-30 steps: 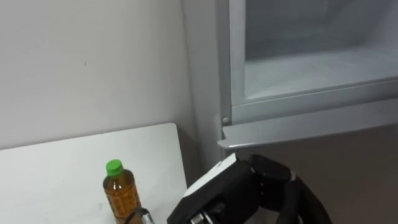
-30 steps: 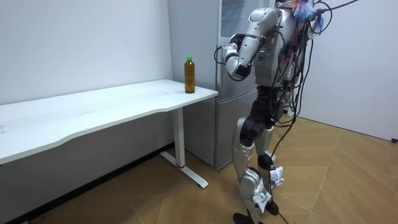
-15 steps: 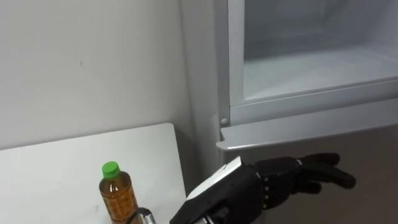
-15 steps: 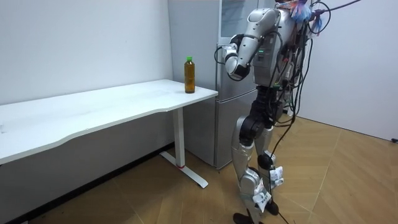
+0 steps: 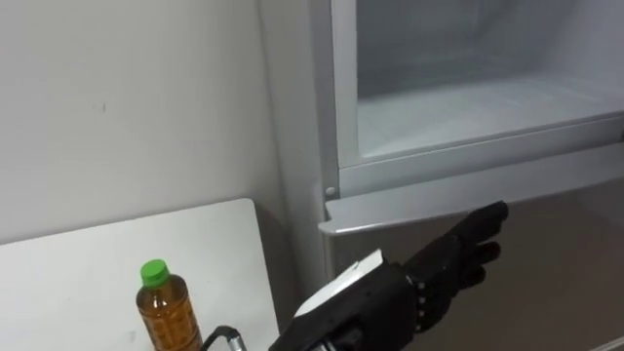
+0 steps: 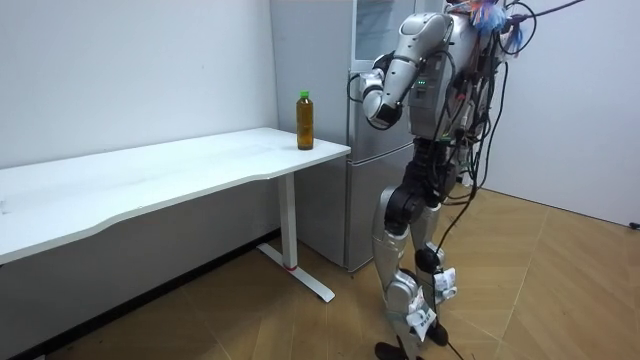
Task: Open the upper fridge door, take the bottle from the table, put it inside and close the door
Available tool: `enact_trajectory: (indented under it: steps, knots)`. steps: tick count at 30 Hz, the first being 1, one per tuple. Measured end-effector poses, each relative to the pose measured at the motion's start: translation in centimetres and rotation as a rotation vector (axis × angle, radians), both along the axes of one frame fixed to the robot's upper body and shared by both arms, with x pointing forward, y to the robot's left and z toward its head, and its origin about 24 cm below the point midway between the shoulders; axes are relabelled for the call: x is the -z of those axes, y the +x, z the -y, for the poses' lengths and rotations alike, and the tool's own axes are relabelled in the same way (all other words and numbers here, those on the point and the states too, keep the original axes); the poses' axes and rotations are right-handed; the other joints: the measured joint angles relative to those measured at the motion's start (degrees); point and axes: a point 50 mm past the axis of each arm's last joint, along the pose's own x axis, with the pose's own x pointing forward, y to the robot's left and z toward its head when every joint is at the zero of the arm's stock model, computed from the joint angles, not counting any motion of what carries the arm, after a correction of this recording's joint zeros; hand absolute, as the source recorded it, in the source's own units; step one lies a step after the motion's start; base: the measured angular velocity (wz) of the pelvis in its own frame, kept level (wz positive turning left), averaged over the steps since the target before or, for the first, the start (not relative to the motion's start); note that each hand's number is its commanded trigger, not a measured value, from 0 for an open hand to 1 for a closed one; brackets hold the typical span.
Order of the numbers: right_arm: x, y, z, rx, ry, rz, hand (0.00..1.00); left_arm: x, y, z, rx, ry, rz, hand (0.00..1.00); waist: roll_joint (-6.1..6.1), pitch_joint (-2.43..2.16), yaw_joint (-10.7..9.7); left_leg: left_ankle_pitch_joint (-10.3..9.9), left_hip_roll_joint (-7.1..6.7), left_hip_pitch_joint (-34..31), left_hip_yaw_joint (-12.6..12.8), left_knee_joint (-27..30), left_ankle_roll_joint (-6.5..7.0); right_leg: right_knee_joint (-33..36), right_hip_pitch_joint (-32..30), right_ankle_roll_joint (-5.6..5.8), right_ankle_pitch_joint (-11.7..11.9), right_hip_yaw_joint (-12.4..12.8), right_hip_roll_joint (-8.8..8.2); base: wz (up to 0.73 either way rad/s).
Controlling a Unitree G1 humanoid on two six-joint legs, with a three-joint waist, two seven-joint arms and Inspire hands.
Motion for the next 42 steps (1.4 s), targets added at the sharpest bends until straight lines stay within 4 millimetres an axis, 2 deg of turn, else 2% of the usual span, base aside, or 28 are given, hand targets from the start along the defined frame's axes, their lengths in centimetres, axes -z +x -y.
enact_trajectory:
  steps: [5,12,15,19,23,28,35,42]
  knots:
    - [-0.1,0.5,-0.1,-0.038,-0.024,0.003,0.00,0.0,-0.1,0.6,0.013,-0.011,-0.006,0.00,0.08,-0.02,-0.2,0.0,0.68,0.0,1.8,-0.6,-0.01,0.0,-1.1,-0.22,0.6,1.3,0.39,-0.21]
    - [-0.1,1.2,-0.2,-0.051,-0.051,-0.003,0.00,-0.1,-0.6,2.0,0.070,-0.011,-0.015,0.00,0.39,0.08,-0.4,0.0,0.77,-0.2,2.2,-0.6,-0.02,0.1,-1.8,-0.29,0.6,2.3,0.56,-0.06]
    - [-0.1,1.3,-0.2,-0.054,-0.061,-0.001,0.00,-0.5,-0.5,2.5,0.081,-0.005,-0.005,0.00,0.77,0.05,-0.3,0.0,0.89,0.0,3.8,-0.6,-0.02,0.0,-2.0,-0.33,0.8,3.6,0.87,-0.18]
    - [-0.2,1.5,-0.2,-0.059,-0.063,0.007,0.00,-1.0,-0.3,3.2,0.096,-0.002,0.017,0.00,1.37,0.31,-0.9,0.0,0.91,0.5,5.1,-0.6,-0.03,-0.1,-2.1,-0.39,1.1,4.8,1.08,-0.19]
    - [-0.4,2.3,-0.4,-0.096,-0.058,0.025,0.00,-1.3,0.1,4.2,0.134,0.022,0.035,0.00,1.63,0.23,-2.0,0.0,1.17,0.6,6.7,-0.6,-0.03,-0.2,-2.9,-0.44,1.2,6.9,1.29,-0.24]
    - [-0.4,2.4,-0.5,-0.099,-0.047,0.021,0.00,-1.2,0.3,4.4,0.139,0.022,0.028,0.00,1.90,0.16,-3.5,0.0,1.66,0.7,8.2,-0.6,-0.04,-0.2,-3.1,-0.54,1.5,7.3,1.26,-0.13]
    - [-0.5,2.6,0.1,-0.078,-0.053,0.026,0.00,-2.6,1.1,5.0,0.166,0.029,0.078,0.00,2.65,-0.12,-4.4,0.0,1.83,-0.1,8.3,-0.6,-0.05,-0.1,-3.7,-0.67,1.6,7.5,1.40,-0.03]
    - [-0.9,2.3,1.7,-0.063,-0.086,0.017,0.00,-4.1,1.4,5.6,0.197,0.043,0.122,0.00,3.34,-0.02,-5.8,0.0,1.88,-0.1,8.6,-0.6,-0.07,-0.1,-3.8,-0.68,1.6,8.6,1.55,-0.05]
